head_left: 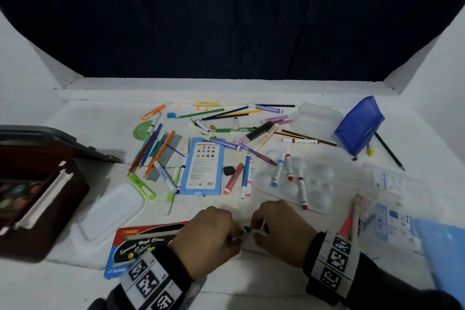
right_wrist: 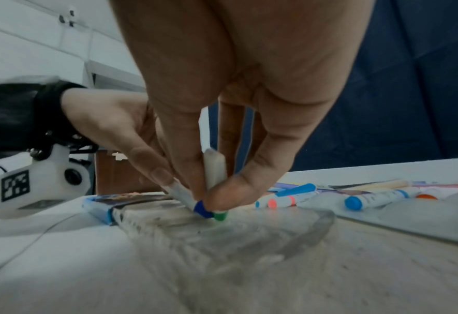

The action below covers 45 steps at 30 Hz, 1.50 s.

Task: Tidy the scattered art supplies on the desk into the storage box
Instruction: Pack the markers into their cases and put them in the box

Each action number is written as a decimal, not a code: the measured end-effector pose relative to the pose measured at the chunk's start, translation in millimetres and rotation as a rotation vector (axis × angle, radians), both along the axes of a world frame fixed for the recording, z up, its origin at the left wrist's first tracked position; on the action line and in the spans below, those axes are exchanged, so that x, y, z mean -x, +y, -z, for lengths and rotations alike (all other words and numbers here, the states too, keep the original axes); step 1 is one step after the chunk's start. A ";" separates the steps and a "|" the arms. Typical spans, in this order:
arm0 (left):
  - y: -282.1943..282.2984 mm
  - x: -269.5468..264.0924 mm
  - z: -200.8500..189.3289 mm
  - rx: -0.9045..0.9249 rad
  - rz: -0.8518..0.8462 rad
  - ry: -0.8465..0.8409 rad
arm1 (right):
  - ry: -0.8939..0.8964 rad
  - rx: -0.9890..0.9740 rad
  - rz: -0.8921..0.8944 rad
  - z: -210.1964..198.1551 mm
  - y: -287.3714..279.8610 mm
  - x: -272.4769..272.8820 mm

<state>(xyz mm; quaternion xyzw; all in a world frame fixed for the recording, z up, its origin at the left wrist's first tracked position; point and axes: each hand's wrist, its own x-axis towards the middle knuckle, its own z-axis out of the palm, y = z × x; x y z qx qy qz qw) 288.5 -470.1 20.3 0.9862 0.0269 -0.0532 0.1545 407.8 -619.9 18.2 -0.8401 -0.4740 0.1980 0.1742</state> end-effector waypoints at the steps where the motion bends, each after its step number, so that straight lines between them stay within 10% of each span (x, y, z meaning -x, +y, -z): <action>1: -1.5 -1.8 0.5 -0.006 -0.010 0.028 | -0.003 0.019 -0.006 -0.2 0.7 1.1; 45: -8.5 -16.8 1.7 -0.152 -0.101 0.049 | -0.010 0.074 -0.094 0.2 2.2 -6.0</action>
